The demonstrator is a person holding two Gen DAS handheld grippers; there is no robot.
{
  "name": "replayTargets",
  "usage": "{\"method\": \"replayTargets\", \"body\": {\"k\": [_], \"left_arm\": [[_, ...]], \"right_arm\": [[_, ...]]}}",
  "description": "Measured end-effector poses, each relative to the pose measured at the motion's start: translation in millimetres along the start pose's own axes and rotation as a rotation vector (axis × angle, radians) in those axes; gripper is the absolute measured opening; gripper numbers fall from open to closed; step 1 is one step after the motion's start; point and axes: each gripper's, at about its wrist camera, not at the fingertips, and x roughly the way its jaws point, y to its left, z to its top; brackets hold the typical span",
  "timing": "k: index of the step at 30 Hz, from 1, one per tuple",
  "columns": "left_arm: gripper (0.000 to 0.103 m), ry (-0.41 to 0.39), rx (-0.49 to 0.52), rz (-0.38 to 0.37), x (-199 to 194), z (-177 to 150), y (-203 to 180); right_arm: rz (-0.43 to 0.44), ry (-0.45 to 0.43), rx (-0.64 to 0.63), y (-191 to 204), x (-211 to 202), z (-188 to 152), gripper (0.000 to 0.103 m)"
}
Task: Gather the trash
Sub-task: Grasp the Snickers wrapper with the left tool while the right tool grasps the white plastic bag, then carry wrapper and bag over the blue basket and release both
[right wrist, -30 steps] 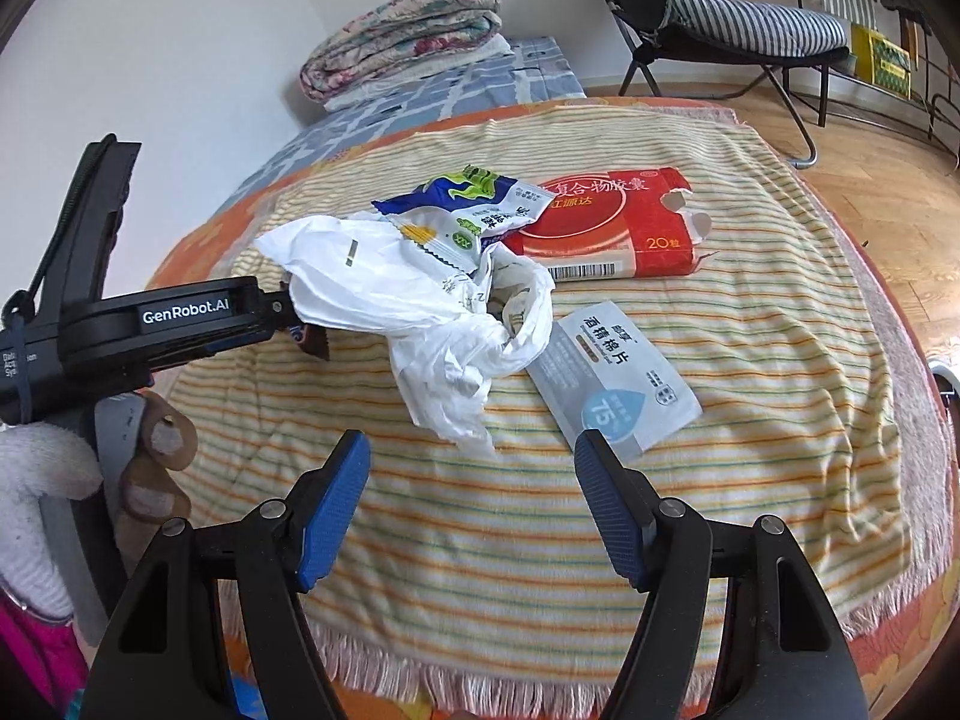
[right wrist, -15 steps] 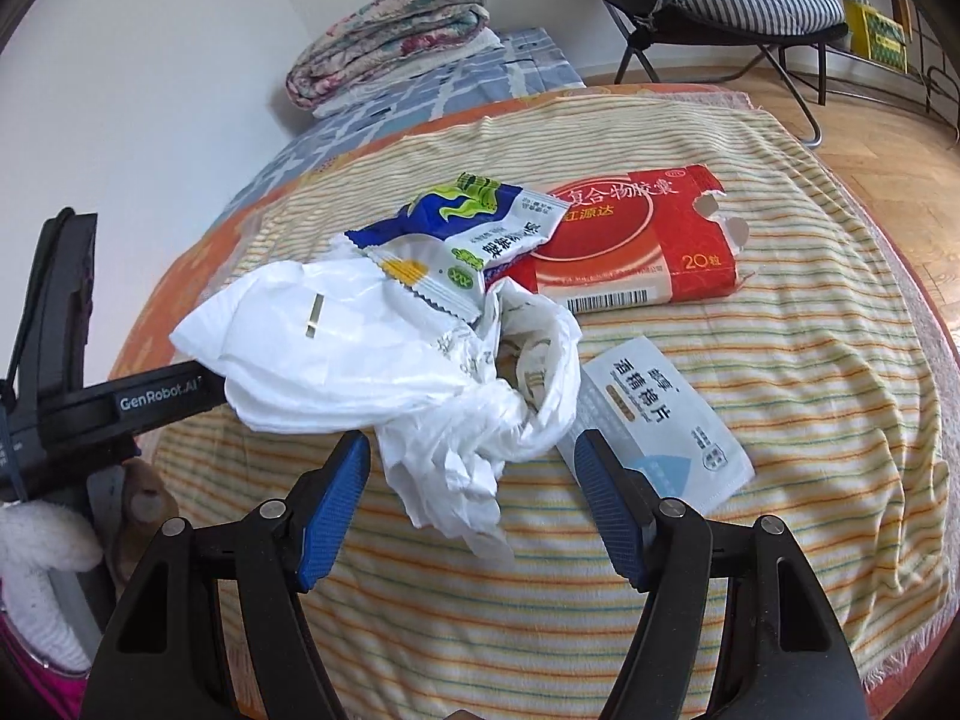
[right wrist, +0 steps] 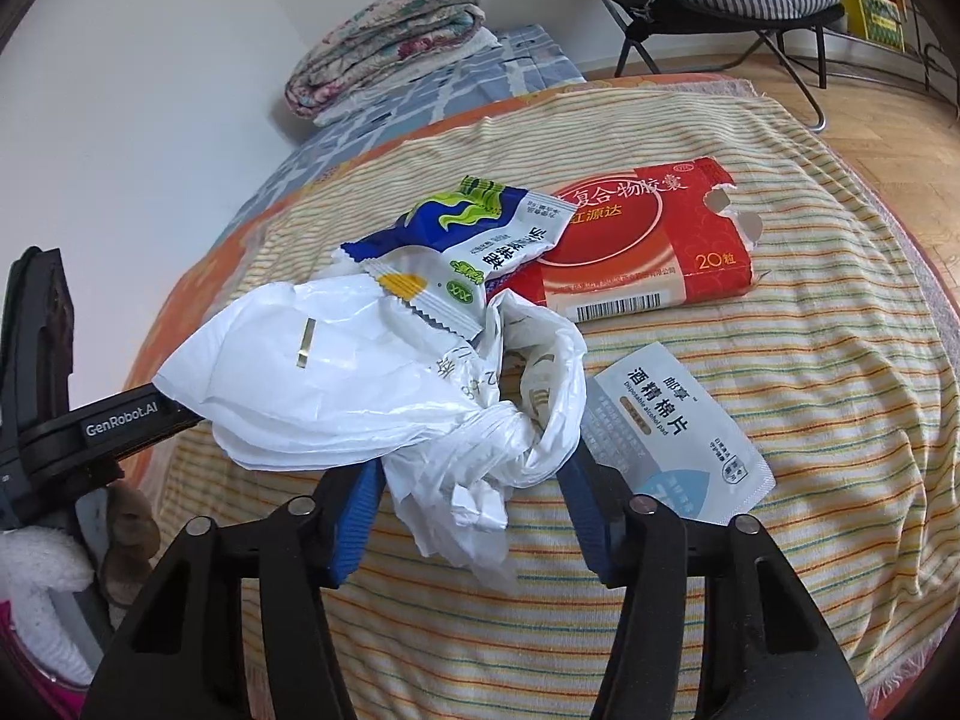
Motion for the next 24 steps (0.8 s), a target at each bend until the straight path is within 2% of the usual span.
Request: {"method": "replayTargets", "body": {"k": [4, 17, 24], "left_arm": [[0.022, -0.013, -0.003, 0.002, -7, 0, 4], [0.022, -0.055, 0.027, -0.010, -45, -15, 4], [0.022, -0.082, 0.068, -0.013, -71, -31, -3]], "right_arm": [[0.020, -0.001, -0.018, 2, -4, -3, 0.047], [0.057, -0.007, -0.082, 16, -50, -35, 0.047], [0.102, -0.025, -0.059, 15, -79, -43, 0.047]]}}
